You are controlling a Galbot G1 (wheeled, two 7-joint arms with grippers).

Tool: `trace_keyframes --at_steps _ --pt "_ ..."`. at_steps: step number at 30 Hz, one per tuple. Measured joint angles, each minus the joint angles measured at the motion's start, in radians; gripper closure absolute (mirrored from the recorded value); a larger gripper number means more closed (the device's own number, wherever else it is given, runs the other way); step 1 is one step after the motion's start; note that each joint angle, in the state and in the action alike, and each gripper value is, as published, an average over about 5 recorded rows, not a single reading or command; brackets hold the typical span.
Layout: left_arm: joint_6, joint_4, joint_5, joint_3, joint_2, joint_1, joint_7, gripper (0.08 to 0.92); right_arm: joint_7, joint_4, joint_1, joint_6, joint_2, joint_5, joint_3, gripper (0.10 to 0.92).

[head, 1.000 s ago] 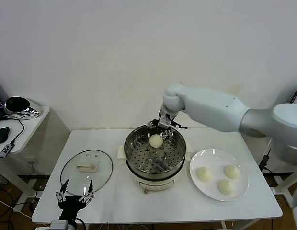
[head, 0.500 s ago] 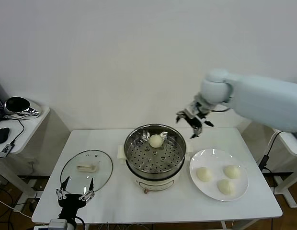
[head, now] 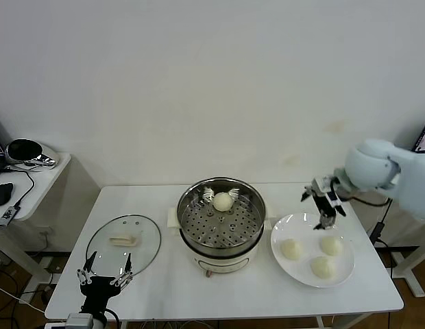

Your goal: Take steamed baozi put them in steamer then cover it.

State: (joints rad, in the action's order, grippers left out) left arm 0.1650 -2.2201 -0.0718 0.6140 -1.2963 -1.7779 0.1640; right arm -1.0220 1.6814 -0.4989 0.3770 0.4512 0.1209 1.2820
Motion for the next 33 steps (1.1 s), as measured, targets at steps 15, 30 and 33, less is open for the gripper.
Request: trace_keyframes --at_steps 15,30,33 --pt "0.001 -0.005 0.000 0.020 -0.007 -0.010 -0.002 0.177 0.042 -0.145 0.359 -0.010 0.069 -0.118 -0.232 0.203" --pt "0.002 0.008 -0.001 0.029 -0.009 -0.005 -0.004 0.177 0.069 -0.259 0.492 -0.023 0.186 -0.149 -0.316 0.203" --pt "0.002 0.009 -0.001 0.030 -0.009 -0.005 -0.004 0.177 0.072 -0.272 0.506 -0.022 0.203 -0.153 -0.324 0.205"
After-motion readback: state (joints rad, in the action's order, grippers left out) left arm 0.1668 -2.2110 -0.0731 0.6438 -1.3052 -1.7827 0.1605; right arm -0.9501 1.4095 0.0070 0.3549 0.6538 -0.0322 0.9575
